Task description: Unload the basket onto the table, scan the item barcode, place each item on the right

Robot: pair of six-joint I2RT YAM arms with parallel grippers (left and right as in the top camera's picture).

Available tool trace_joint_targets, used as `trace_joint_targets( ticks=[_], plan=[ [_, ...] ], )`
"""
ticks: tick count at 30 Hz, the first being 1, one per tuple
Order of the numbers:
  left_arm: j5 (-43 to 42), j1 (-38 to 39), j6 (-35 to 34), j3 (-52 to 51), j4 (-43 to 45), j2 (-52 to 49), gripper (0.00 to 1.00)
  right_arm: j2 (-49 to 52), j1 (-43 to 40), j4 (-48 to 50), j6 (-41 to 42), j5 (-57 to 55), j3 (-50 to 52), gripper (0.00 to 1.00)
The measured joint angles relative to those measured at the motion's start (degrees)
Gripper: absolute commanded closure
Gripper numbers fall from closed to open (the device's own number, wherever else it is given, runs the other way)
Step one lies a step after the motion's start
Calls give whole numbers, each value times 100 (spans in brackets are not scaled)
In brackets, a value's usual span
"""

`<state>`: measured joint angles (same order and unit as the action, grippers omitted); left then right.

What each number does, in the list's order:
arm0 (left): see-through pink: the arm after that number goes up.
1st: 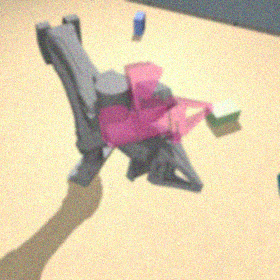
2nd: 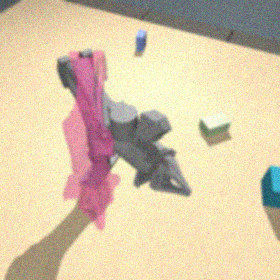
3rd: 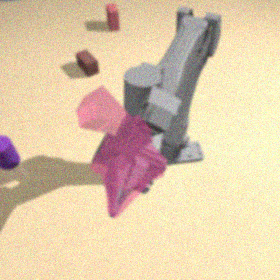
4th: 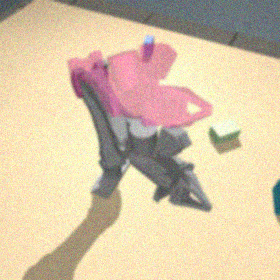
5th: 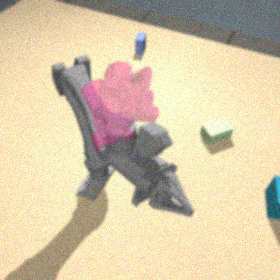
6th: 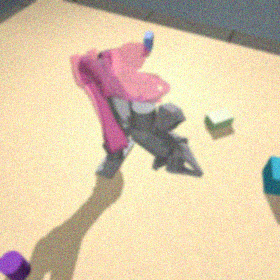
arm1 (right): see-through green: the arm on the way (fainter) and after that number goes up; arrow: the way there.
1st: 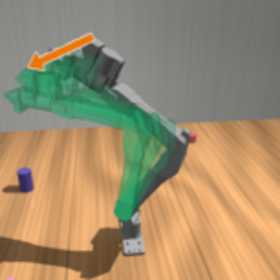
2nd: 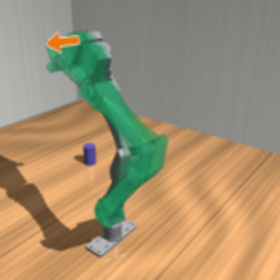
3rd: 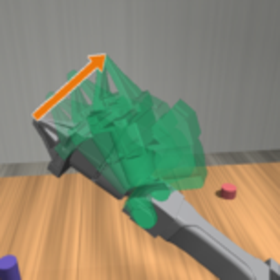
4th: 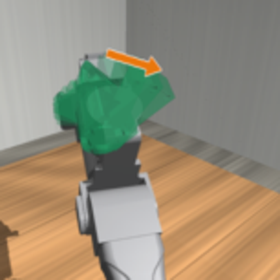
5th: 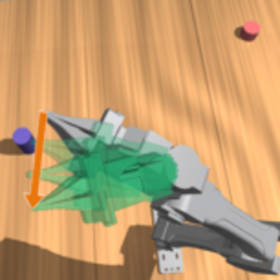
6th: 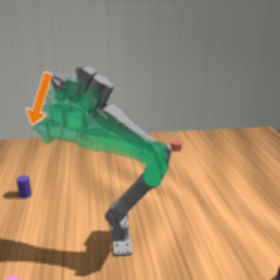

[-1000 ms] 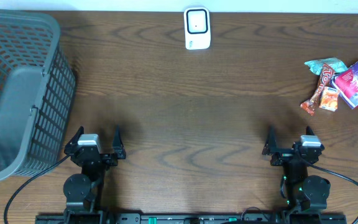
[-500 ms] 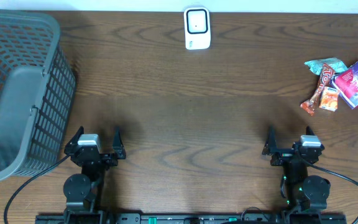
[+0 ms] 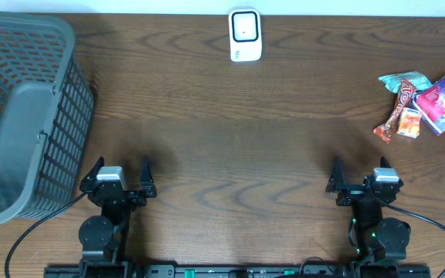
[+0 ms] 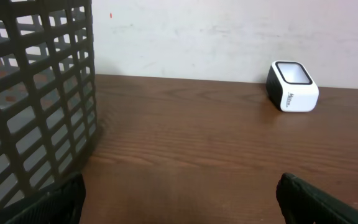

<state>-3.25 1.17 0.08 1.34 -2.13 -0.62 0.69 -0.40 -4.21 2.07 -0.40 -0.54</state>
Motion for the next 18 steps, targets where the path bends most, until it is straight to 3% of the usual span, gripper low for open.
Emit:
trace_joint_targets(
  ticks=[18],
  plan=[
    [-2, 0, 0, 0, 2, 0, 2, 0, 0, -9, -533, 31, 2, 1]
  ],
)
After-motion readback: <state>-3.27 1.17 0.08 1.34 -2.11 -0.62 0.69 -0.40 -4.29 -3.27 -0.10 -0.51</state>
